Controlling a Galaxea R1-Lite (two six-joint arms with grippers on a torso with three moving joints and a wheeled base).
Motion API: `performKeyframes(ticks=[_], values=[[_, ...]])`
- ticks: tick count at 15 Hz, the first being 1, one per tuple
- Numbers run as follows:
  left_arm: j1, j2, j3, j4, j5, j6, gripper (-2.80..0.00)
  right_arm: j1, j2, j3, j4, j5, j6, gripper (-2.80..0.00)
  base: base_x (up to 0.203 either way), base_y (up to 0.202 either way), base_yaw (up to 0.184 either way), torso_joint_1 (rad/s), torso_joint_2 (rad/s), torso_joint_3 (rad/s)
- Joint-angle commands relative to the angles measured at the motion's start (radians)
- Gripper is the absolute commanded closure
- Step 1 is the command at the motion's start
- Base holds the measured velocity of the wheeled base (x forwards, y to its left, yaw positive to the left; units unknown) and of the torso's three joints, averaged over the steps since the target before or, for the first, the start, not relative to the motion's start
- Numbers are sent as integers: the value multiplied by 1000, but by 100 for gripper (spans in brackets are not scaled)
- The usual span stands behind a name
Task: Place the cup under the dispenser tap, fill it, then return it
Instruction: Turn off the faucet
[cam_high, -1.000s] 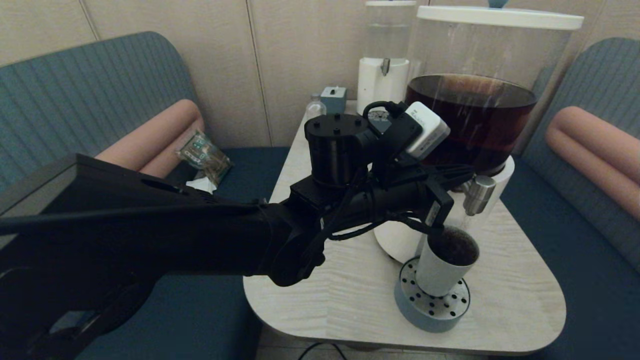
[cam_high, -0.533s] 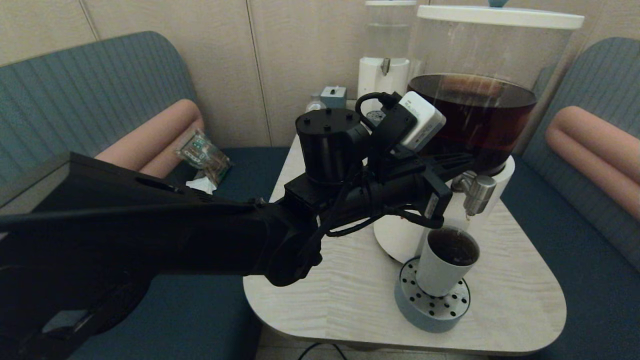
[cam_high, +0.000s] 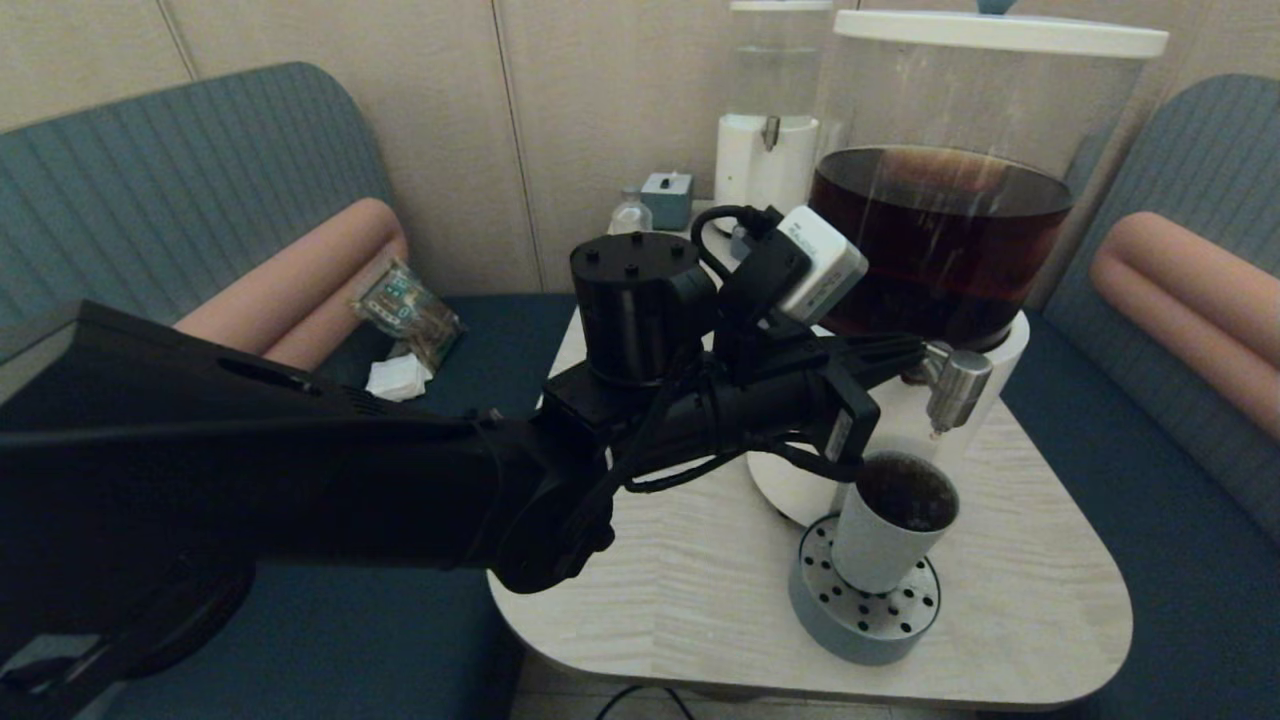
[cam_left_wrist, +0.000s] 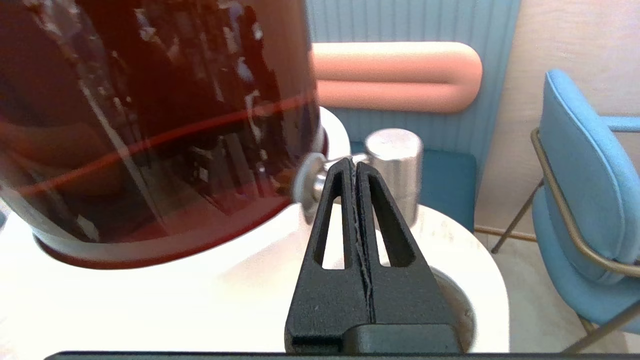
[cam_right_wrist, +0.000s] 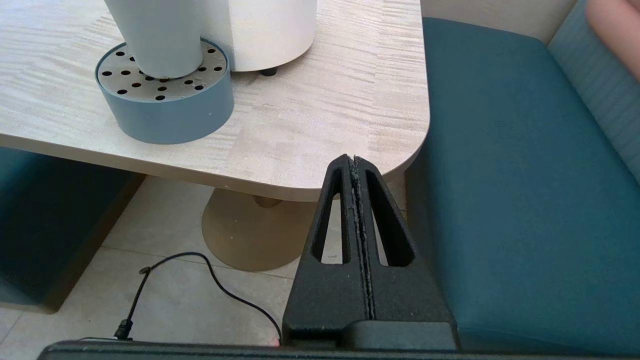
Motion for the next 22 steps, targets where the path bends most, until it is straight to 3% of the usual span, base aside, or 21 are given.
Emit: performKeyframes(ticks=[1,22], values=[[0,-9,8,-4,-3,1,0,0,0,0,0,1,-1,0,0,0,0,0,0,0],[-2,69,-82,1,0,-1,0,0,0,0,0,1,-1,0,0,0,0,0,0,0]])
